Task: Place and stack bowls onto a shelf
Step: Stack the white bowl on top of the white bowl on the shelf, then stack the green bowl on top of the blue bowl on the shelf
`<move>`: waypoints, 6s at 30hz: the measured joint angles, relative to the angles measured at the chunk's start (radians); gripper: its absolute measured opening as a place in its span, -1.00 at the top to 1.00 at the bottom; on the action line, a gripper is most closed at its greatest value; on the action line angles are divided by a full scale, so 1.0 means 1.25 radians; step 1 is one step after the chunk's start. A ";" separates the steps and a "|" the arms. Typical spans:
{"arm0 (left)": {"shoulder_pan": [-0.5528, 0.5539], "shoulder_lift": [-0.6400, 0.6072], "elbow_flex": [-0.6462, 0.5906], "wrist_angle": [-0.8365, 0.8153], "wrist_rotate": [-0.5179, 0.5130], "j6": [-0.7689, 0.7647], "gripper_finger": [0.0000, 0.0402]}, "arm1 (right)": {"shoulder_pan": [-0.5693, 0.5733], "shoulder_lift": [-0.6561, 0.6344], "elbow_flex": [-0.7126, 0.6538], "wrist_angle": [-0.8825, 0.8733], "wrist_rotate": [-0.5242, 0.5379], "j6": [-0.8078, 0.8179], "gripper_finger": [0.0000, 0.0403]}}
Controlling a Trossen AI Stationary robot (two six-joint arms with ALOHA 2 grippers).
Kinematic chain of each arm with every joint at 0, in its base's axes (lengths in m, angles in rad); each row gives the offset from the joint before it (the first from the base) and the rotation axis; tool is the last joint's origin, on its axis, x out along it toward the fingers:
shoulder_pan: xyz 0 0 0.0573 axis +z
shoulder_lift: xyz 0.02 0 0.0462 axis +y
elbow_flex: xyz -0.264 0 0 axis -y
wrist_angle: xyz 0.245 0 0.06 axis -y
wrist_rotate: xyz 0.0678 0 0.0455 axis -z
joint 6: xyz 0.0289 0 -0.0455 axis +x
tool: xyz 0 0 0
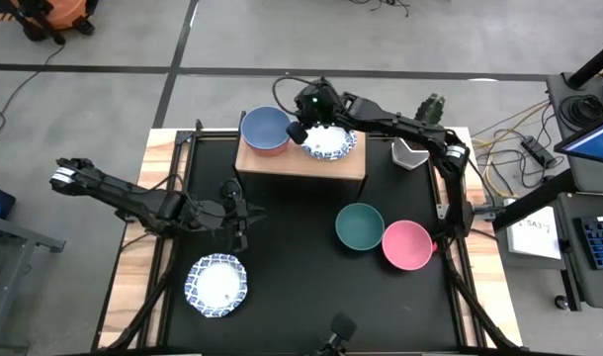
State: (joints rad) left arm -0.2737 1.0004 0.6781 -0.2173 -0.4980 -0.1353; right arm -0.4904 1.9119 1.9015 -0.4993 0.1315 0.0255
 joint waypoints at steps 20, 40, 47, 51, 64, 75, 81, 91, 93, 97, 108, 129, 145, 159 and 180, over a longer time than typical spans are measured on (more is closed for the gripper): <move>0.000 0.001 0.000 0.007 0.000 -0.003 0.66 | 0.174 -0.180 -0.052 -0.138 -0.002 -0.041 0.91; 0.000 0.189 0.056 0.252 0.015 0.057 0.66 | 0.595 -0.625 -0.894 0.471 -0.001 0.024 0.91; 0.000 0.349 0.176 0.250 0.016 0.090 0.66 | 0.598 -0.764 -1.013 0.513 0.001 -0.007 0.91; 0.000 0.445 0.254 0.240 0.038 0.129 0.66 | 0.598 -0.840 -1.040 0.510 0.001 -0.053 0.91; 0.004 0.680 0.460 0.204 0.101 0.234 0.66 | 0.598 -1.034 -1.117 0.464 -0.003 -0.153 0.91; 0.012 0.743 0.527 0.202 0.116 0.193 0.64 | 0.598 -1.153 -1.149 0.436 -0.069 -0.169 0.91; 0.015 0.771 0.567 0.204 0.113 0.185 0.46 | 0.598 -1.159 -1.152 0.428 -0.071 -0.175 0.91; 0.023 0.853 0.635 0.188 0.126 0.204 0.08 | 0.598 -1.169 -1.152 0.425 -0.113 -0.167 0.91; 0.033 0.861 0.637 0.186 0.141 0.199 0.07 | 0.598 -1.168 -1.152 0.423 -0.113 -0.167 0.91; 0.063 0.880 0.635 0.184 0.184 0.197 0.09 | 0.598 -1.168 -1.152 0.422 -0.113 -0.164 0.91; 0.077 0.922 0.639 0.175 0.221 0.197 0.28 | 0.598 -1.168 -1.152 0.413 -0.112 -0.161 0.91; 0.042 0.790 0.672 -0.007 0.246 0.189 0.99 | 0.598 -1.168 -1.152 0.401 -0.109 -0.162 0.91; 0.112 0.402 0.773 -0.579 0.035 0.296 1.00 | 0.598 -1.167 -1.152 0.397 -0.105 -0.160 0.91; 0.515 0.367 0.768 -0.636 0.284 0.300 1.00 | 0.596 -1.167 -1.152 0.395 -0.104 -0.160 0.91; 0.537 0.402 0.768 -0.635 0.259 0.321 0.65 | 0.596 -1.167 -1.152 0.381 -0.104 -0.155 0.91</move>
State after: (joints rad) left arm 0.3977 1.5024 1.6375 -1.0107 -0.1741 0.2659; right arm 0.2550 0.4529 0.4614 -0.0231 0.0021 -0.1678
